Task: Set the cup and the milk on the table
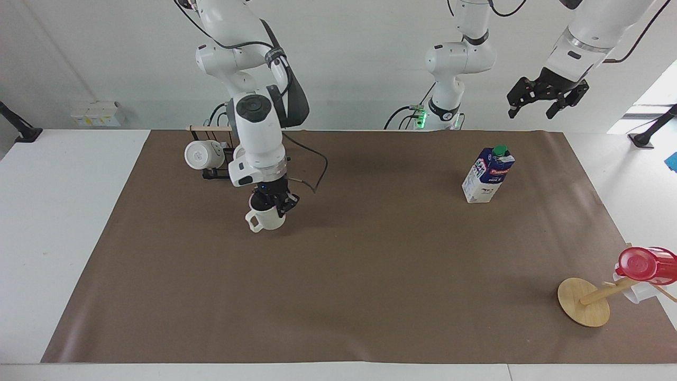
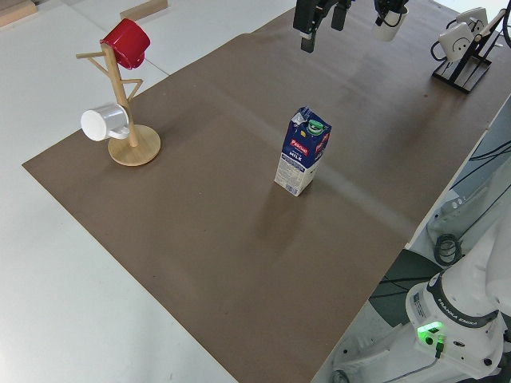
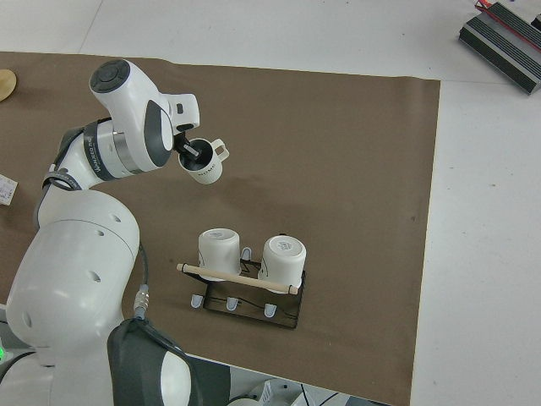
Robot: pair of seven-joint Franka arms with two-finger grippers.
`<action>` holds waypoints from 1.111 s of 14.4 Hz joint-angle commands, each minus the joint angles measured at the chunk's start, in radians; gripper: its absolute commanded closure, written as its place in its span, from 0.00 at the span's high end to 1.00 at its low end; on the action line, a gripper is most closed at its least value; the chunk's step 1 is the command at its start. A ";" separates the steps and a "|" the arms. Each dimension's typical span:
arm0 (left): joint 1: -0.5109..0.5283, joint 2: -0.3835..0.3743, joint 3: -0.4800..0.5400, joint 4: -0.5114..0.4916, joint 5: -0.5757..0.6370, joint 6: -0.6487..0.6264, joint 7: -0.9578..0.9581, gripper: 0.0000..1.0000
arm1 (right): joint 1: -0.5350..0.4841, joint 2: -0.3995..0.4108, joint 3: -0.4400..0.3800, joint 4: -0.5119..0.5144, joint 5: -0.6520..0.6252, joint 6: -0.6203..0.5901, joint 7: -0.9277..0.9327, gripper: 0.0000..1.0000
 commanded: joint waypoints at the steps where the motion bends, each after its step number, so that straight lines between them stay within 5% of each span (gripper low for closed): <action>1: 0.014 -0.019 -0.007 -0.018 0.013 0.002 0.009 1.00 | 0.049 0.022 -0.004 0.068 -0.008 -0.043 0.087 0.00; 8: 0.014 -0.019 -0.007 -0.018 0.013 0.002 0.010 1.00 | 0.189 0.157 -0.001 0.217 -0.061 -0.096 0.268 0.00; 16: 0.013 -0.019 -0.007 -0.018 0.013 0.008 0.012 1.00 | 0.276 0.221 -0.001 0.202 -0.076 -0.002 0.422 0.00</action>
